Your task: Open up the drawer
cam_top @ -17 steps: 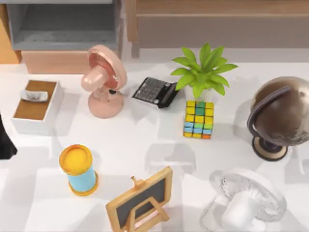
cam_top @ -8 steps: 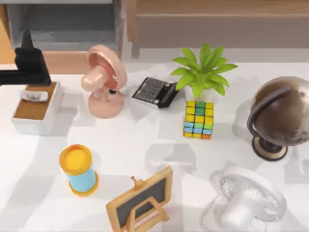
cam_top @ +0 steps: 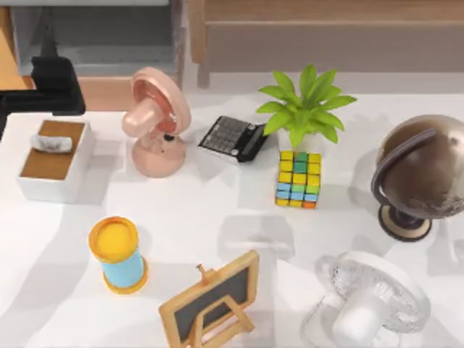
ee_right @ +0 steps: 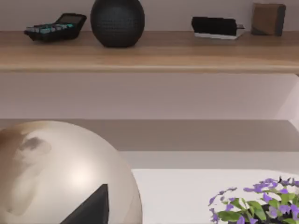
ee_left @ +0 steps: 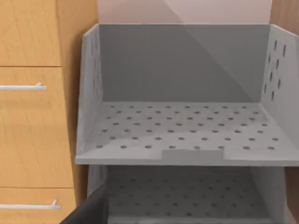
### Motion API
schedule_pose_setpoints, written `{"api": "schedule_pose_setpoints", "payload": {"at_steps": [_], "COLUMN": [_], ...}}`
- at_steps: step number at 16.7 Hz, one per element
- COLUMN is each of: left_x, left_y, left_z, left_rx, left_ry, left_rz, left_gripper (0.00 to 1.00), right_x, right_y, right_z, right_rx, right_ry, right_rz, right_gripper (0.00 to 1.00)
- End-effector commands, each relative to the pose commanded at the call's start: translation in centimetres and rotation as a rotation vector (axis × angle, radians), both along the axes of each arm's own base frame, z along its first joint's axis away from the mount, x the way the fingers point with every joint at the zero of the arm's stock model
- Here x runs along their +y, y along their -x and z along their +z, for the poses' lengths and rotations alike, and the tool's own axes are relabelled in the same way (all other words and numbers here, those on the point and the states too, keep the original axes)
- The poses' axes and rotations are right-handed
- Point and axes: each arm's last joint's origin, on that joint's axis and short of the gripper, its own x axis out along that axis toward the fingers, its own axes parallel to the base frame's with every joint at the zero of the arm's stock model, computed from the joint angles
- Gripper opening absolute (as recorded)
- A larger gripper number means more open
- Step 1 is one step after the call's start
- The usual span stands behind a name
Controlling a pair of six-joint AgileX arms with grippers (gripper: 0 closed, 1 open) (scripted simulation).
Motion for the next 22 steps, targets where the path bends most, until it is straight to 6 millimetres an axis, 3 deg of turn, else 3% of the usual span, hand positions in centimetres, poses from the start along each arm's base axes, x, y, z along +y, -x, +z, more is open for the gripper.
{"api": "schedule_pose_setpoints", "payload": {"at_steps": [2,5,10,13,16,19,22], "left_x": [0.3,1.6,6.1,10.6,15.4,19.6,22.3], "left_y": [-0.7,-3.2,-10.8,-15.4,-18.6,-20.3,-21.0], "left_z": [0.3,0.9,-0.6,-3.5,-7.6,-11.9,-15.6], "left_rx": [-0.011,-0.026,-0.005,0.016,0.027,0.024,0.008], "left_ry": [-0.028,-0.149,-0.519,-0.793,-1.065,-1.302,-1.476], "left_rz": [0.011,0.043,0.084,0.08,0.058,0.029,0.001], "left_gripper": [1.0,1.0,1.0,1.0,1.0,1.0,1.0], "right_x": [0.0,0.0,0.0,0.0,0.0,0.0,0.0], "right_y": [0.0,0.0,0.0,0.0,0.0,0.0,0.0], "right_z": [0.0,0.0,0.0,0.0,0.0,0.0,0.0], "right_rx": [0.0,0.0,0.0,0.0,0.0,0.0,0.0], "right_ry": [0.0,0.0,0.0,0.0,0.0,0.0,0.0], "right_rz": [0.0,0.0,0.0,0.0,0.0,0.0,0.0], "right_gripper": [1.0,1.0,1.0,1.0,1.0,1.0,1.0]}}
